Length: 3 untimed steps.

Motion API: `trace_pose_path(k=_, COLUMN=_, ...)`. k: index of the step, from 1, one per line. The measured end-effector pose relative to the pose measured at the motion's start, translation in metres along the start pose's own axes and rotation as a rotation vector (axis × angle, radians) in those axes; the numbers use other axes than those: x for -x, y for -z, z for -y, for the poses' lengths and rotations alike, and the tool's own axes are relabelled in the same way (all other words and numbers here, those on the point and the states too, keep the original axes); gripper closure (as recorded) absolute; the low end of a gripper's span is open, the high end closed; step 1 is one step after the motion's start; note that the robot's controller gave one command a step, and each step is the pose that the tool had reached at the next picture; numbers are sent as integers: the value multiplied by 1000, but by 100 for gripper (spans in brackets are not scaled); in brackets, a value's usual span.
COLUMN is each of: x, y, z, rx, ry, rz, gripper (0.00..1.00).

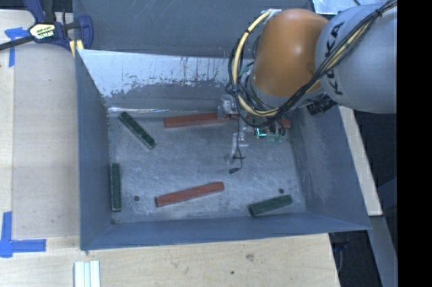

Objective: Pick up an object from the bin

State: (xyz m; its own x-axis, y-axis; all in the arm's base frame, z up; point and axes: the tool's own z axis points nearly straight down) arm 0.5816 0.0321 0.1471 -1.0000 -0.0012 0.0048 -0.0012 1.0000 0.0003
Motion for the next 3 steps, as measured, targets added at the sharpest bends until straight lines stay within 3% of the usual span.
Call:
trace_pose_path(k=1, x=2, y=5, z=0, rx=0, ry=-1, rz=8, gripper=0)
trace_pose_path(k=2, x=-77, y=-48, z=-34, rx=1, ry=-40, rz=0, gripper=0)
trace_pose_path(k=3, x=-71, y=-45, z=-32, rx=1, ry=-72, rz=6, gripper=0)
